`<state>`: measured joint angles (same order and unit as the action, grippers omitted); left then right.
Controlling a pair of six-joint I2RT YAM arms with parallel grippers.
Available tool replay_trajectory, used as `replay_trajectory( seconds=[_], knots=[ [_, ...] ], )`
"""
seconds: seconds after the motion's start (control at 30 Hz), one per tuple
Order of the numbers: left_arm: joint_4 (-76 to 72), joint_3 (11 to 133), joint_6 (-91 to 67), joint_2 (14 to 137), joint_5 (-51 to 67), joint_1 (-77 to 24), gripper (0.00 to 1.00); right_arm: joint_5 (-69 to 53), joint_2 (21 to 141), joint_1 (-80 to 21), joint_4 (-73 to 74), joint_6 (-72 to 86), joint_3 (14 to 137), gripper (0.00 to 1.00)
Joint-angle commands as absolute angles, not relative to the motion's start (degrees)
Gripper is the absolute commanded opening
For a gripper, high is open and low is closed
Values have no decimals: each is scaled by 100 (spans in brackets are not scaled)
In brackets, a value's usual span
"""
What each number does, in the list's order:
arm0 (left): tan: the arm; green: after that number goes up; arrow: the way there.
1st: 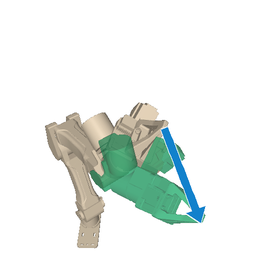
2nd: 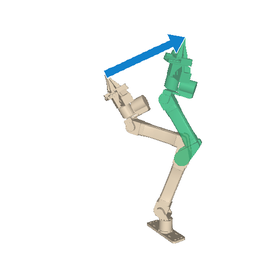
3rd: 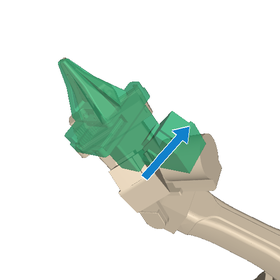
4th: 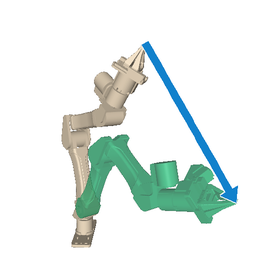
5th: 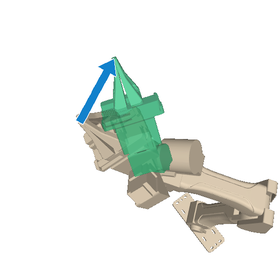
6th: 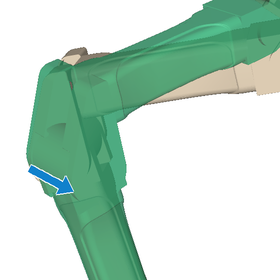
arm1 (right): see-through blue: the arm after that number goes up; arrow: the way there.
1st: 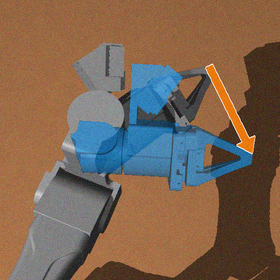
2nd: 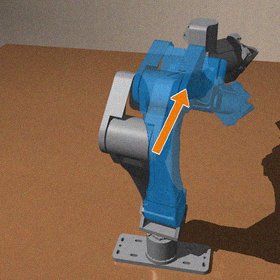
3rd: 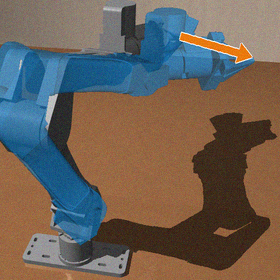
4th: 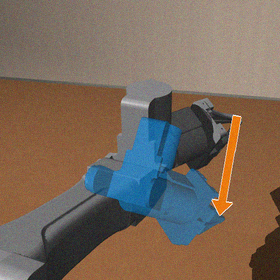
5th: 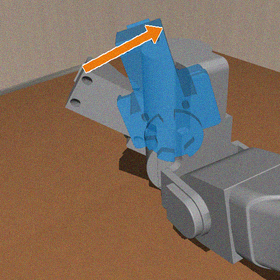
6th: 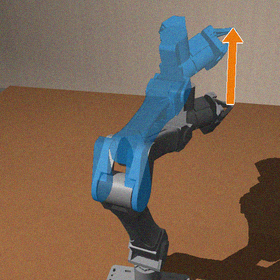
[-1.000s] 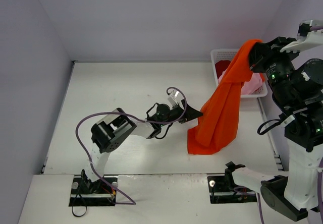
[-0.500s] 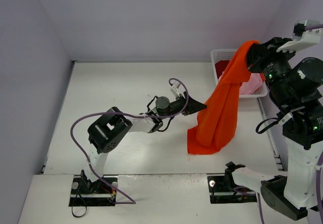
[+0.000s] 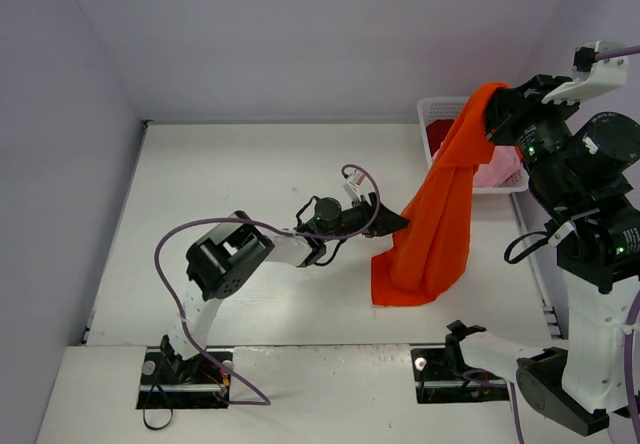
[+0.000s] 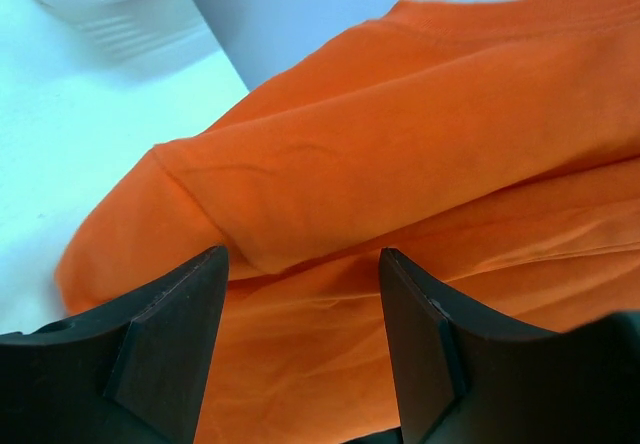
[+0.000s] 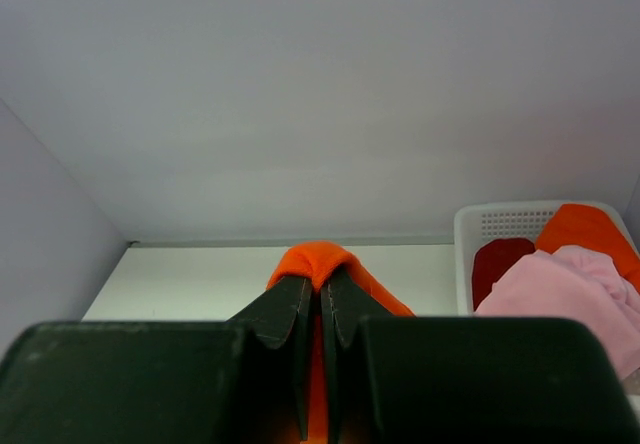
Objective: Fold and stack the t-shirts
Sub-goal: Flatten the tshirt out
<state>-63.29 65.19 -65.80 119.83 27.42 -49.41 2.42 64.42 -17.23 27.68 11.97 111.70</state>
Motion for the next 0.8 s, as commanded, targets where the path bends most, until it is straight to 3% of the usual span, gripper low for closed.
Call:
replay_trajectory(
  seconds=[0.0,0.77],
  knots=[
    [-6864,6768,-6232,11918,2874,-4975,56,132,6434,-1696,2162,1230,11206,0],
    [-6891,6021,-5608,11374,2936,-5133,55,53,6583,-1705,2136,1292,11031,0]
  ],
)
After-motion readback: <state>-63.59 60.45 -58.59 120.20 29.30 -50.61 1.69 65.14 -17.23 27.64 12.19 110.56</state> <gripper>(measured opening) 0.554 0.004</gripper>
